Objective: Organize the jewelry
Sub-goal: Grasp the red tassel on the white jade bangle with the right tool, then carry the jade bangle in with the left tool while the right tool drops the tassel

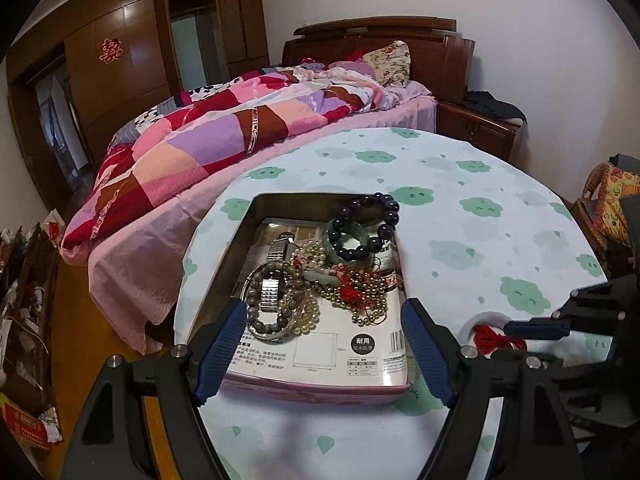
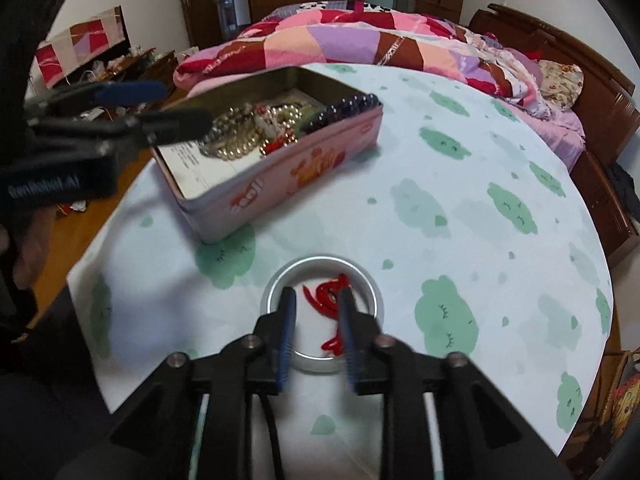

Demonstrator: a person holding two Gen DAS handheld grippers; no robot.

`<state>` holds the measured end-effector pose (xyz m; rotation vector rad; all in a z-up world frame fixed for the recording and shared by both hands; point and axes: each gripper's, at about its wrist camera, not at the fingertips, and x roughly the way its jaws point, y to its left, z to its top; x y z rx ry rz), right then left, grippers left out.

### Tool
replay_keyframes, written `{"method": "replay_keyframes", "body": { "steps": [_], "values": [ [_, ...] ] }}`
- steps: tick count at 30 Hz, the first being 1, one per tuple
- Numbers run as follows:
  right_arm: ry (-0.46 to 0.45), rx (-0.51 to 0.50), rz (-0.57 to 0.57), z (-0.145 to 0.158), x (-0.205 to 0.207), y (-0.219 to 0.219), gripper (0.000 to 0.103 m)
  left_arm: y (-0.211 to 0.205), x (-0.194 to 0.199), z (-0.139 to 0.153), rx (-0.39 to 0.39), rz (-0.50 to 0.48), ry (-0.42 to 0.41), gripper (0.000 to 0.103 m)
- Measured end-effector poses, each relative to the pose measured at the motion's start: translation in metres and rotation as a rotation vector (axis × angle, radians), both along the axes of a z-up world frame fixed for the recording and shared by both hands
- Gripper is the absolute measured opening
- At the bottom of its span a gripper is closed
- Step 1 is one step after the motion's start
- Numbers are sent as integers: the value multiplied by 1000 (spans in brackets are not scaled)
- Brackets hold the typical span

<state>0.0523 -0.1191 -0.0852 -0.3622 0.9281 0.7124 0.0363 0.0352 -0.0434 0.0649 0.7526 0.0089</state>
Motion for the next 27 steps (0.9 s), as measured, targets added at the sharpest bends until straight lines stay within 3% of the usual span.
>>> {"method": "replay_keyframes", "body": {
  "steps": [2, 3, 5, 9, 11, 12, 16, 21, 27],
  "values": [
    [15, -10, -2, -5, 1, 0, 32, 2, 1, -1, -7, 6, 3, 82],
    [17, -16, -6, -7, 3, 1, 40, 3, 1, -2, -9, 7, 4, 82],
    [17, -23, -6, -10, 4, 2, 40, 3, 1, -3, -14, 3, 8, 83],
    [43, -12, -26, -15, 11, 0, 34, -2, 0, -4, -17, -23, 14, 83],
    [20, -35, -36, -15, 10, 2, 20, -5, 0, -5, -11, -31, 15, 83],
    [29, -30, -39, -14, 10, 1, 8, -5, 0, -5, -12, -34, 15, 83],
    [6, 10, -41, -3, 2, -5, 7, -10, -1, -5, -24, -51, 20, 83],
    [-58, 95, -87, 35, -8, -34, 7, -25, -6, -2, -67, -123, 21, 83],
    [-99, 157, -188, 57, -4, -76, 7, -64, -8, -8, -47, -212, 29, 83]
  ]
}}
